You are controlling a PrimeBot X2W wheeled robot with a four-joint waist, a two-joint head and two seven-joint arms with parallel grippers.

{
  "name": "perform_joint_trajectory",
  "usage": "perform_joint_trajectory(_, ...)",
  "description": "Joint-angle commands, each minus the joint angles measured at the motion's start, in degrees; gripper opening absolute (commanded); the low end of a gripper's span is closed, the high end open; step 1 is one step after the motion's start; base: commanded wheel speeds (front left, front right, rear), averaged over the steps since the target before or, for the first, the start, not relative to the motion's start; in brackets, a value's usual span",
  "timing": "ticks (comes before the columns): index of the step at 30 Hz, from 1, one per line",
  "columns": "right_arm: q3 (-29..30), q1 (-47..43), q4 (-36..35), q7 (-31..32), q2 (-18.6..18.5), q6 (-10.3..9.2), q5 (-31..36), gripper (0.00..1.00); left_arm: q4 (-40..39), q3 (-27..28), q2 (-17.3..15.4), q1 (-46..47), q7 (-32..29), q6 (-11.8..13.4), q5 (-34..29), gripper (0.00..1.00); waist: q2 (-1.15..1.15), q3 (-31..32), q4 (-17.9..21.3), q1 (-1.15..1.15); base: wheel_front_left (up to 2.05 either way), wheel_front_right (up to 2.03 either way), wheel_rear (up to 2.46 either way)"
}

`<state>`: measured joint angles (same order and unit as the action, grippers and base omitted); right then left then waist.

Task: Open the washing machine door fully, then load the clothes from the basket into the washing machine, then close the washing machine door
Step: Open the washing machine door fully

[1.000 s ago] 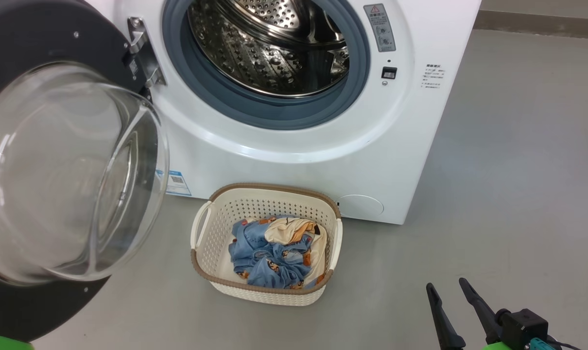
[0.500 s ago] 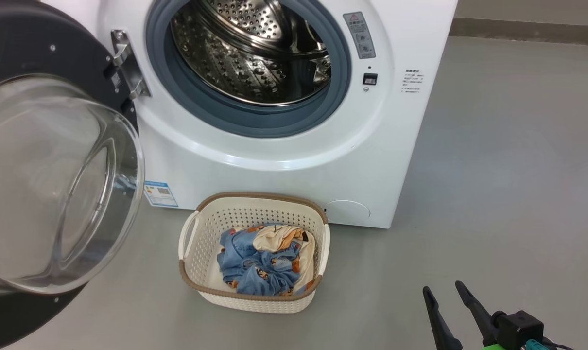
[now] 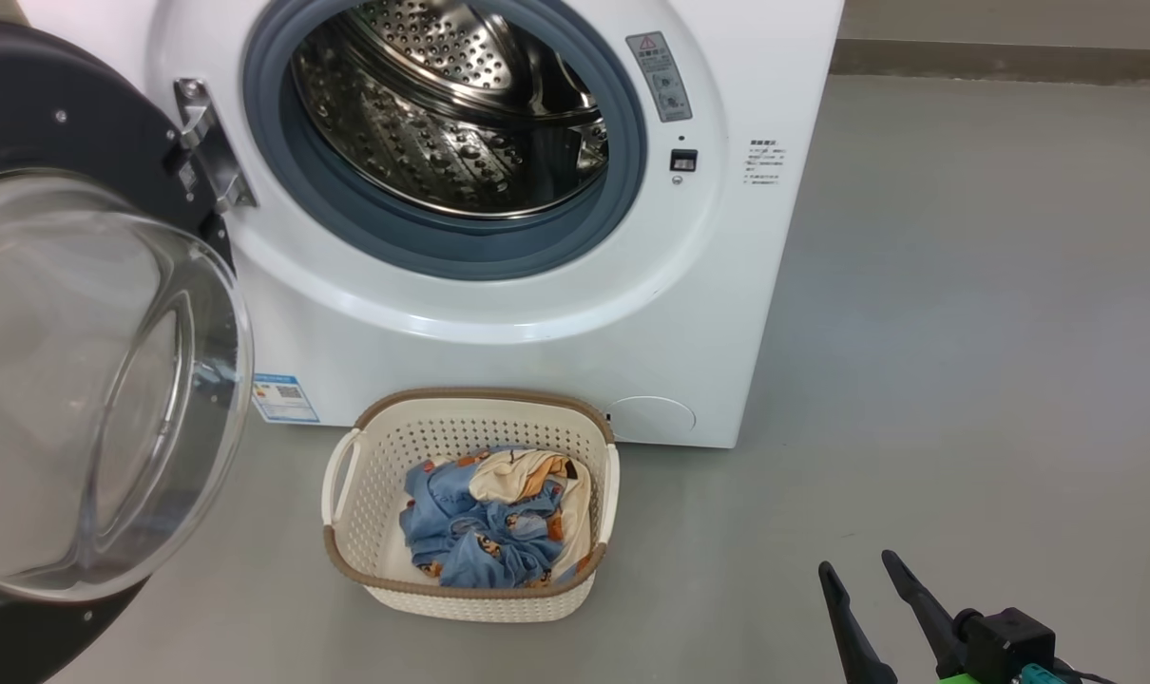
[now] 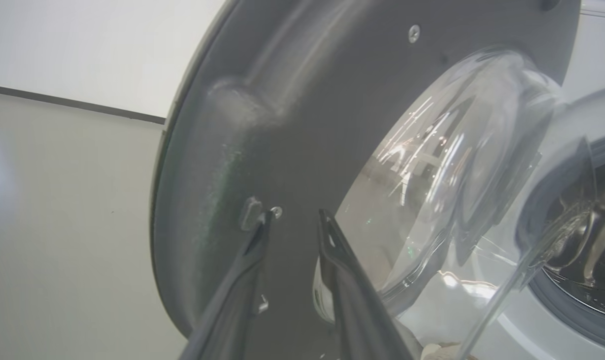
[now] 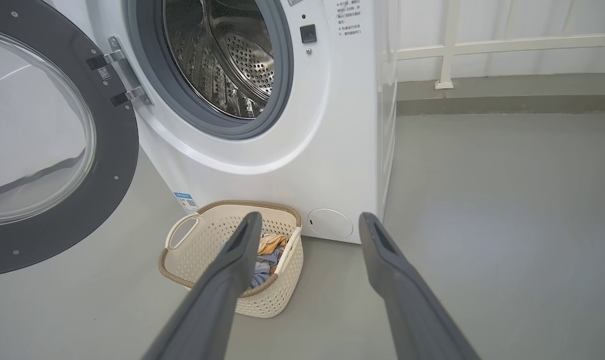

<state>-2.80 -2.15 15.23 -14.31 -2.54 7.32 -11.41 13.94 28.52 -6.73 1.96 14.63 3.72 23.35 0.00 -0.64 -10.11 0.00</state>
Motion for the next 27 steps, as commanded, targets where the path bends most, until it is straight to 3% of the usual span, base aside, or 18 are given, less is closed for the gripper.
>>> perform_joint_trajectory(1, -1.36, 1.63, -1.29, -0.69, -0.33, 0.17, -0.67, 1.0, -2.71, 1.45, -1.44, 0.46, 0.37, 0.02, -0.61, 0.66, 0.0, -0.03, 0.23, 0.0, 0.0, 0.0, 0.0)
perform_joint_trajectory(2, -1.41, 1.66, -1.3, -0.69, -0.33, 0.17, -0.7, 1.0, -4.58, 1.45, -0.75, -0.36, 0.37, 0.11, -0.71, 0.87, 0.0, -0.07, 0.4, 0.0, 0.0, 0.0, 0.0)
perform_joint_trajectory(4, -1.66, 1.77, -1.33, -0.69, -0.33, 0.17, -0.78, 1.0, -8.4, 1.39, 0.52, -2.09, 0.37, 0.24, -0.64, 1.0, 0.0, -0.18, 0.92, 0.0, 0.0, 0.0, 0.0)
perform_joint_trajectory(10, -1.72, 2.33, -2.17, -0.69, -0.33, 0.17, -0.32, 1.0, -18.16, -2.67, 3.09, -7.43, 0.02, 0.76, -0.14, 1.0, 0.0, -1.32, 2.84, 0.0, 0.0, 0.0, 0.0)
perform_joint_trajectory(14, -1.08, 2.96, -2.92, -0.69, -0.33, 0.17, 0.28, 1.0, -21.99, -7.9, 3.52, -9.65, -0.03, -0.8, 0.0, 1.0, 0.0, -2.12, 4.29, 0.0, 0.0, 0.0, 0.0)
perform_joint_trajectory(20, -1.33, 3.91, -3.66, -0.69, -0.33, 0.17, 0.81, 1.0, -20.71, -13.12, 3.36, -10.78, 0.16, -5.6, -0.58, 1.0, 0.0, -2.72, 7.25, 0.0, 0.0, 0.0, 0.0)
perform_joint_trajectory(27, -1.83, 4.0, -4.94, -0.69, -0.33, 0.17, 1.08, 1.0, -15.43, -13.82, 3.18, -12.75, 0.34, -8.51, -1.25, 1.0, 0.0, -2.56, 11.91, 0.0, 0.0, 0.0, 0.0)
